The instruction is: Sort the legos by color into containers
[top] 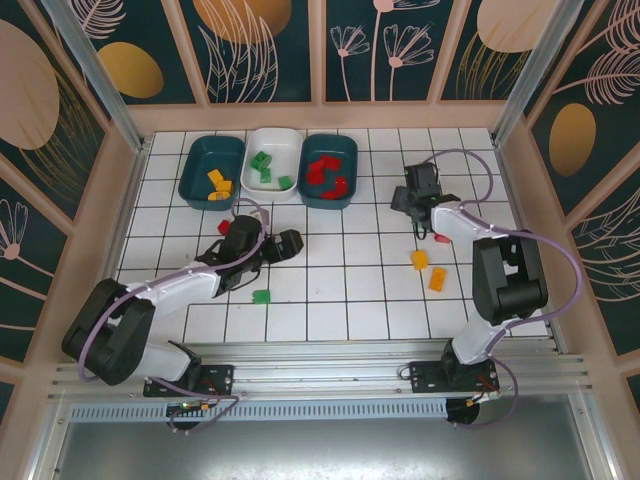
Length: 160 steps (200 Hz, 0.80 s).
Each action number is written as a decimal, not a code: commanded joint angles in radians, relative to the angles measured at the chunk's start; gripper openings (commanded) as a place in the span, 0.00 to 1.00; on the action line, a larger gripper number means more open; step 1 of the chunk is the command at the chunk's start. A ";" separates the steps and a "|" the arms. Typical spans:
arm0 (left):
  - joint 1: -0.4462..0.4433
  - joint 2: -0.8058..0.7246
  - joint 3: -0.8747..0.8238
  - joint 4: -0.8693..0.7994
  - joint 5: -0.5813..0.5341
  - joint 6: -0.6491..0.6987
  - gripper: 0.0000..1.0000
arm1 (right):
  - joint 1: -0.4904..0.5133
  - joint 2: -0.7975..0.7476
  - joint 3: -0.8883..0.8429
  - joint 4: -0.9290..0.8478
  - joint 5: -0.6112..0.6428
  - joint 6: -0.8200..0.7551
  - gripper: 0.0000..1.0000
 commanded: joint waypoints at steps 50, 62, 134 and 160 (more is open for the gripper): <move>-0.020 -0.025 0.018 0.033 0.005 -0.009 0.98 | -0.043 0.148 0.006 0.007 -0.019 0.048 0.72; -0.021 -0.039 0.013 0.022 -0.002 -0.004 0.98 | -0.045 0.162 0.004 0.007 -0.007 0.057 0.71; -0.020 -0.057 0.038 -0.042 -0.075 0.027 0.99 | -0.070 0.185 0.006 0.071 -0.049 0.055 0.62; -0.021 -0.060 0.049 -0.093 -0.149 0.031 0.99 | -0.072 0.192 0.016 0.074 -0.067 0.046 0.56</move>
